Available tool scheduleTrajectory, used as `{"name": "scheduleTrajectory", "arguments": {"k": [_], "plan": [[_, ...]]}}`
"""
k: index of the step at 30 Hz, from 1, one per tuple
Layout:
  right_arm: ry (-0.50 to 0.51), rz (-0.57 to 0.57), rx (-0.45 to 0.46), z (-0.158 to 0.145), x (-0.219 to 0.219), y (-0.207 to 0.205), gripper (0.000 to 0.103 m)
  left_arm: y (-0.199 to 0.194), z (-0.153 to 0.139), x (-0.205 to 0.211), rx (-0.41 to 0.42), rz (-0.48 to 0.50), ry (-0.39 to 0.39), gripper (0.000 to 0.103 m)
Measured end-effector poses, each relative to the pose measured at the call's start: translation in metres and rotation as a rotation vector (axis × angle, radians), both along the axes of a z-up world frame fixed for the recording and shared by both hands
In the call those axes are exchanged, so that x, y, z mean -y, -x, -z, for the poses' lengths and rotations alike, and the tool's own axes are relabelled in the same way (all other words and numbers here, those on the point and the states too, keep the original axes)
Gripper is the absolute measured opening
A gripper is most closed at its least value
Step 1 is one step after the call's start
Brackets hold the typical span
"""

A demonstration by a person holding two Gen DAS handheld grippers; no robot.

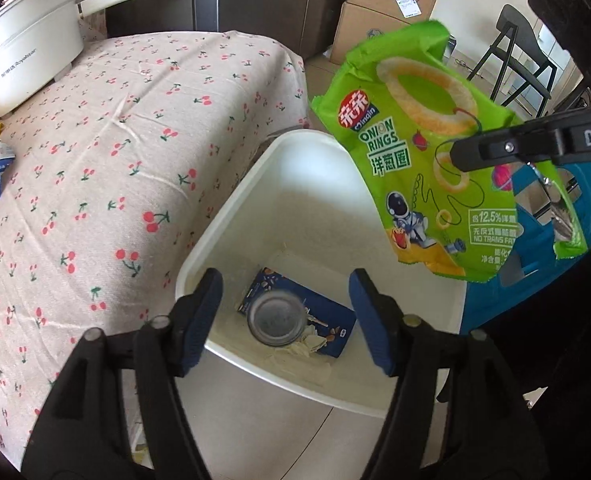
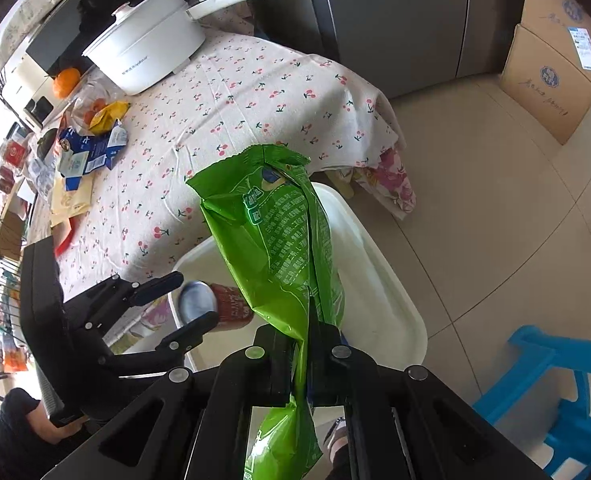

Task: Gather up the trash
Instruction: 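Carry both items to the white bin and open the left tool to drop the can, then lower the green snack bag into the white bin and open the right tool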

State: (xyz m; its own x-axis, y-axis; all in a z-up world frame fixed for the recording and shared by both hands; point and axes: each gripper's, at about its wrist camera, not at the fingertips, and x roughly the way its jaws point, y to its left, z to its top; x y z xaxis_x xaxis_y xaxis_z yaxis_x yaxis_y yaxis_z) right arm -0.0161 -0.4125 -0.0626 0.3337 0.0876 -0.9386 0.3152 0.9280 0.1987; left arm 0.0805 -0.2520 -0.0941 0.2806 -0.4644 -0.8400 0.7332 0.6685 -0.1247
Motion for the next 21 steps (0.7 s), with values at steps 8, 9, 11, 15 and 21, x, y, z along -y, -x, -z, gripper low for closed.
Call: {"name": "scheduleTrajectory", "arguments": {"k": [8,9,11,15,21], "plan": [[-0.044,0.013,-0.066,0.019,0.004,0.002,0.005,0.003,-0.029,-0.041,0.059,-0.08,0.001,0.084],[-0.047,0.013,-0.074,0.022,0.003,0.001,0.006,0.002,-0.03,-0.046,0.064,-0.093,-0.001,0.084],[-0.042,0.011,-0.091,0.026,0.0,-0.001,0.006,0.0,-0.035,-0.055,0.073,-0.119,0.0,0.086],[-0.021,0.025,-0.113,0.03,-0.004,-0.005,0.021,0.002,-0.044,-0.072,0.093,-0.166,0.001,0.092],[-0.025,0.03,-0.088,0.026,-0.011,-0.011,0.055,0.007,-0.055,-0.101,0.121,-0.222,0.006,0.098]]}}
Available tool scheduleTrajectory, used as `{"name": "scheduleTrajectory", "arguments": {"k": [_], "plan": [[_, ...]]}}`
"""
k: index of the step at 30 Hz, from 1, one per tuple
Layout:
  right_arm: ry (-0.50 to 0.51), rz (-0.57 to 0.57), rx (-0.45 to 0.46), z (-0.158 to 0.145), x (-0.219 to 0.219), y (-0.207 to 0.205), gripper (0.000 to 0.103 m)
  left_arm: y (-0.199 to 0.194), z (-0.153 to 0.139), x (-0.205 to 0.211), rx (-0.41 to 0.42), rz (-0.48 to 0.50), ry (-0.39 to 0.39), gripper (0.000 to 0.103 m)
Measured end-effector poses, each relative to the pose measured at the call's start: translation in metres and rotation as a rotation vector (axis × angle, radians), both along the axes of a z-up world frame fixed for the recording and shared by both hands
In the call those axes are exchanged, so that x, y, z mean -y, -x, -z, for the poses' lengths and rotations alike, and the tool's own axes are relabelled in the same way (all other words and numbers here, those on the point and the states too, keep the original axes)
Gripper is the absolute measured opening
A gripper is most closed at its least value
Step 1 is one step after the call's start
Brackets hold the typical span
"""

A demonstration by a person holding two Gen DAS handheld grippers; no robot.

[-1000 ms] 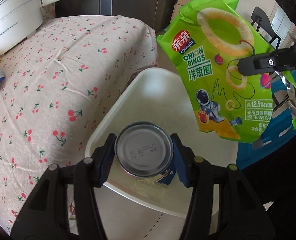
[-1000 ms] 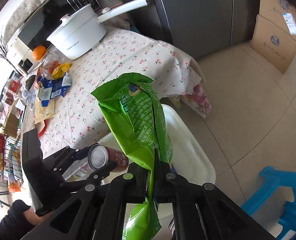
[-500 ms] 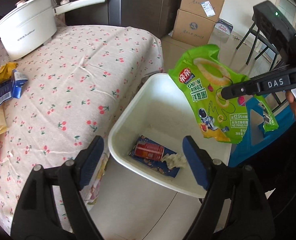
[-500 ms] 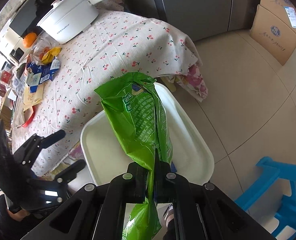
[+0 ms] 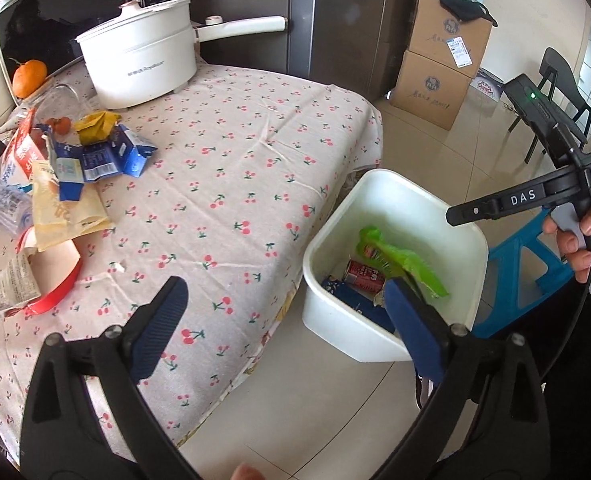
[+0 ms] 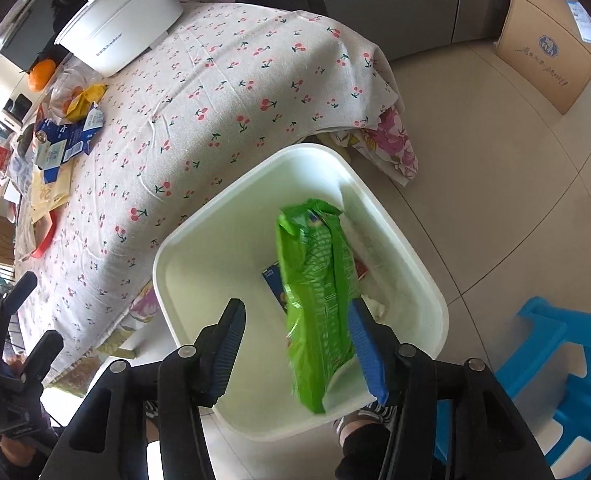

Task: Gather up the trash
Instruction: 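Lower the green snack bag into the white bin and open the right tool, then grasp the white wrapper with the left tool while the right tool grasps the blue carton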

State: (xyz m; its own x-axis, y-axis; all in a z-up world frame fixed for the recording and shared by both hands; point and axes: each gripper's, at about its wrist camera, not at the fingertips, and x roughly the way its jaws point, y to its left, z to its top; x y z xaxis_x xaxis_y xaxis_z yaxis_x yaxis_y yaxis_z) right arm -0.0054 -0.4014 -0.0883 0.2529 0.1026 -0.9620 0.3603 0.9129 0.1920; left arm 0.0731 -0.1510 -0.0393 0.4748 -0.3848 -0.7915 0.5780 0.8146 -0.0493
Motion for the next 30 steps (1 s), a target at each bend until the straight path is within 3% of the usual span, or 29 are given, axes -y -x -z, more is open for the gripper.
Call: {"name": "scheduleTrajectory", "arguments": {"k": [9,15,19,24,30], "plan": [[-0.021,-0.015,0.045,-0.01,-0.021,-0.017,0.065,0.002,-0.008,-0.048,0.024,-0.096,-0.008,0.102],[0.01,-0.071,0.061,-0.016,-0.049,-0.034,0.072,-0.007,-0.008,-0.089,0.017,-0.209,-0.022,0.102],[0.036,-0.108,0.075,-0.021,-0.071,-0.048,0.075,-0.02,-0.008,-0.125,-0.006,-0.306,-0.016,0.102],[0.053,-0.156,0.099,-0.028,-0.1,-0.067,0.076,-0.042,-0.008,-0.175,-0.09,-0.427,0.077,0.102],[0.09,-0.226,0.136,-0.037,-0.139,-0.087,0.076,-0.068,0.001,-0.202,-0.098,-0.523,0.038,0.099]]}}
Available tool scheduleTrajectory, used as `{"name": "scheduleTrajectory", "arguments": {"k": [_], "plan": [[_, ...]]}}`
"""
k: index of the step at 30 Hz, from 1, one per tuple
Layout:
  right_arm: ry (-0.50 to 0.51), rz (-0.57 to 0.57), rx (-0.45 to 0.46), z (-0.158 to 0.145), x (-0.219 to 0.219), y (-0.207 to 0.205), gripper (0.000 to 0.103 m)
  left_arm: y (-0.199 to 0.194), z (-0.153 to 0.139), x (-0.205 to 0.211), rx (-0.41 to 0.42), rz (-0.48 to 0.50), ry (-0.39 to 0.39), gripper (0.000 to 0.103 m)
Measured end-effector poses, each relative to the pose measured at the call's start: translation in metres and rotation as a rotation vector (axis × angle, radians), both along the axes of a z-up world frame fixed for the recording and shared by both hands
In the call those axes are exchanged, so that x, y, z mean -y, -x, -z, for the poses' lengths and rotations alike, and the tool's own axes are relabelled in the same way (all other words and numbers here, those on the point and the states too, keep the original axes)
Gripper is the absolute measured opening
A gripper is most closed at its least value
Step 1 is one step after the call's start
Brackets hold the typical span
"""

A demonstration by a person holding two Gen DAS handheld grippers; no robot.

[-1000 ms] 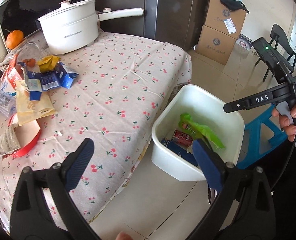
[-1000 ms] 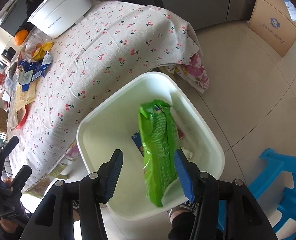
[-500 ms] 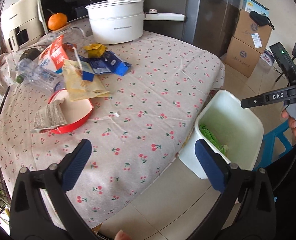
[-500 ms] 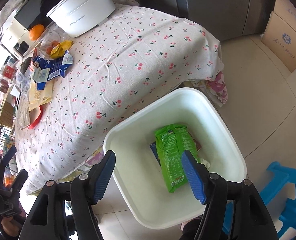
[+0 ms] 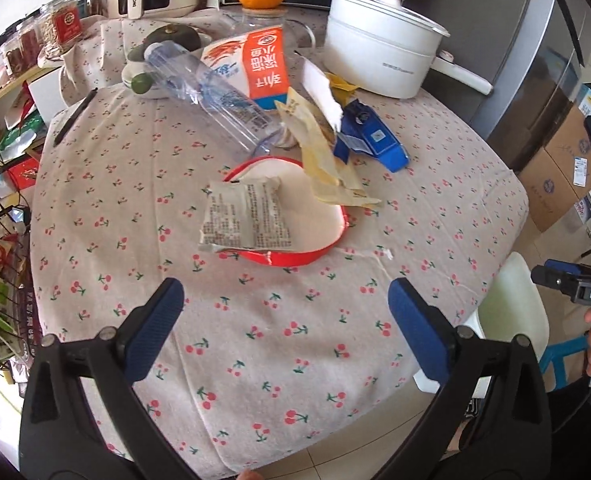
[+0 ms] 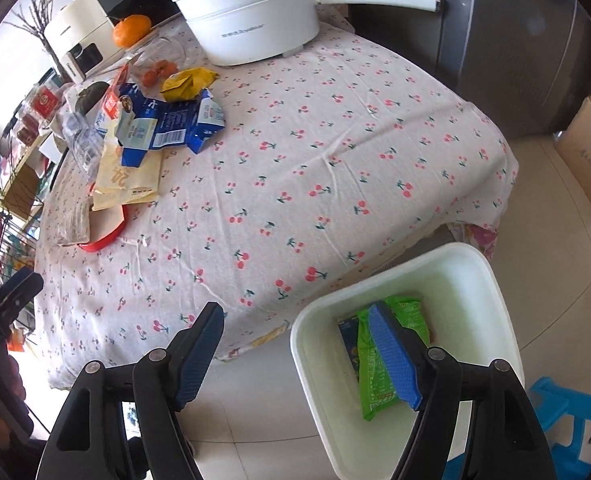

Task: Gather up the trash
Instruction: 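Grasp the white wrapper with the left tool while the right tool grasps the blue carton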

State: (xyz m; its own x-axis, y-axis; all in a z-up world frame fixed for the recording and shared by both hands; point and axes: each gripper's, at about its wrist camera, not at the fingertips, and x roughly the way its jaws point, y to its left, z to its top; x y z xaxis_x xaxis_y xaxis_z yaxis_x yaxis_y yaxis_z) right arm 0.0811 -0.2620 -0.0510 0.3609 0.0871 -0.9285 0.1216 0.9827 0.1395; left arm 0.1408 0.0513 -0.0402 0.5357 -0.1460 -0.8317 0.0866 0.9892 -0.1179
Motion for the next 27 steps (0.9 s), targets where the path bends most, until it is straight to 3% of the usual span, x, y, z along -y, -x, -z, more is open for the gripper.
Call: {"name": "scheduleTrajectory", "arguments": {"k": [8,13,16,18,19,21,24,27], "plan": [[-0.027,-0.023,-0.004,0.004,-0.026,-0.023,0.077,-0.041,0.02,0.0,-0.025,-0.034,-0.08,0.095],[-0.032,-0.016,0.0,0.006,-0.035,-0.034,0.077,-0.063,0.034,0.006,-0.056,-0.051,-0.098,0.083],[-0.004,-0.016,0.007,0.007,-0.039,-0.04,0.078,-0.07,0.045,0.008,-0.09,-0.05,-0.101,0.064],[0.019,-0.022,0.012,0.008,-0.043,-0.043,0.078,-0.071,0.047,0.007,-0.101,-0.046,-0.1,0.04],[0.03,-0.027,0.015,0.008,-0.045,-0.044,0.078,-0.069,0.045,0.006,-0.094,-0.045,-0.097,0.038],[0.045,-0.037,0.019,0.008,-0.048,-0.045,0.078,-0.066,0.037,0.003,-0.077,-0.039,-0.07,0.022],[0.05,-0.046,0.029,0.007,-0.054,-0.047,0.078,-0.057,0.023,-0.004,-0.054,-0.031,-0.024,0.006],[0.053,-0.089,0.048,0.0,-0.064,-0.056,0.078,-0.048,0.011,-0.011,-0.027,-0.021,-0.022,0.002]]}}
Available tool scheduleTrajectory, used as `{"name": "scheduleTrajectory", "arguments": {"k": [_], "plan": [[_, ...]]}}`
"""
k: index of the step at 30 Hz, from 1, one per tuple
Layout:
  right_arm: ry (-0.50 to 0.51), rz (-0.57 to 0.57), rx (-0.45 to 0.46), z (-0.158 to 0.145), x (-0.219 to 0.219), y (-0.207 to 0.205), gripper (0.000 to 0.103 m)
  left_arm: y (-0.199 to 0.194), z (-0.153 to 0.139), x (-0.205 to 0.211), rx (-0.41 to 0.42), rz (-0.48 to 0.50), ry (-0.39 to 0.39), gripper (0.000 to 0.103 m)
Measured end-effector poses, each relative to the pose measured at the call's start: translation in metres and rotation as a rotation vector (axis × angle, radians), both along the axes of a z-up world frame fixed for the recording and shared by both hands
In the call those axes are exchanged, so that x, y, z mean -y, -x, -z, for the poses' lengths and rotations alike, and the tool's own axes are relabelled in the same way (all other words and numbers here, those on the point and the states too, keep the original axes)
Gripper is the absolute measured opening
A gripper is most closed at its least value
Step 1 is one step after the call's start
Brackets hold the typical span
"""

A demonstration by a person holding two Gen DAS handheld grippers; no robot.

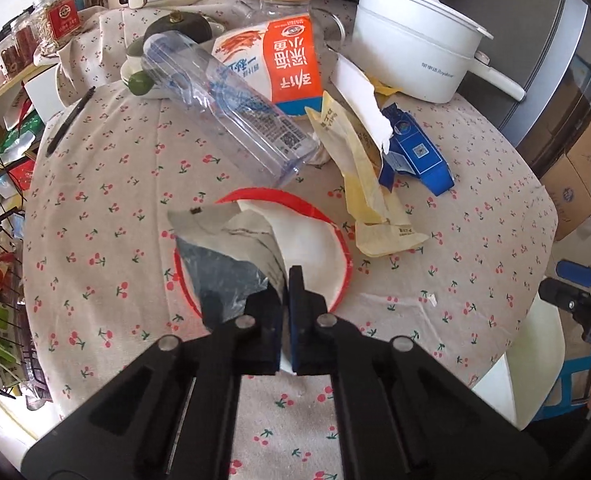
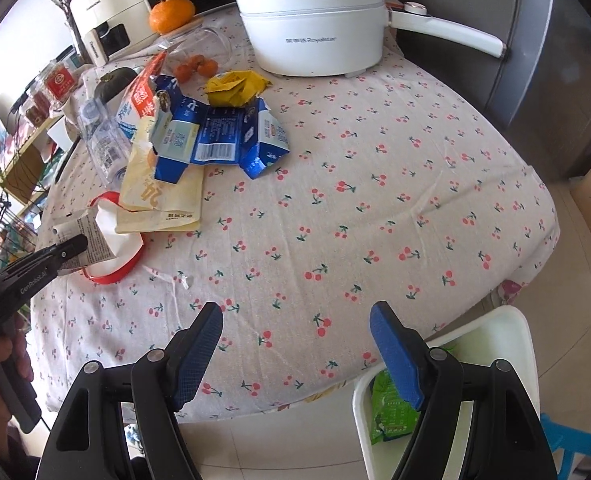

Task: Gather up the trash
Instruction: 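Grasp the white wrapper with the left tool while the right tool grasps the blue carton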

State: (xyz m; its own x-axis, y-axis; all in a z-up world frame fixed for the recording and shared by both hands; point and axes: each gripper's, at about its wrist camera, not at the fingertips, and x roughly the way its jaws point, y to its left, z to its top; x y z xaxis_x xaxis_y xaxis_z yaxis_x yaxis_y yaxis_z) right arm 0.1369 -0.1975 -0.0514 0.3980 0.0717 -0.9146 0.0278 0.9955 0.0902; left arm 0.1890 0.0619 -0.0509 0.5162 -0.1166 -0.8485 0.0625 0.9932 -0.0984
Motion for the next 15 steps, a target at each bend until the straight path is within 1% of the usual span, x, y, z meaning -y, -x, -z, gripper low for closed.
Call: {"name": "scheduleTrajectory", "arguments": {"k": [2,5,8,12,14,15], "plan": [[0.019,-0.009,0.023,-0.007,-0.008,-0.009,0.078,0.004,-0.004,-0.008,0.006,-0.005,0.016,0.001],[0.009,-0.036,0.057,-0.016,-0.025,-0.026,0.078,0.01,-0.01,-0.026,0.017,-0.023,0.054,0.001],[0.007,-0.068,0.095,-0.021,-0.047,-0.048,0.078,0.017,-0.018,-0.044,0.04,-0.045,0.109,0.001],[-0.03,-0.087,0.124,-0.018,-0.073,-0.079,0.077,0.03,-0.036,-0.058,0.089,-0.058,0.164,0.001],[-0.047,-0.091,0.13,-0.014,-0.084,-0.093,0.074,0.035,-0.044,-0.064,0.108,-0.066,0.184,0.001],[-0.051,-0.094,0.13,-0.01,-0.089,-0.1,0.072,0.037,-0.047,-0.067,0.116,-0.071,0.19,0.001]]}}
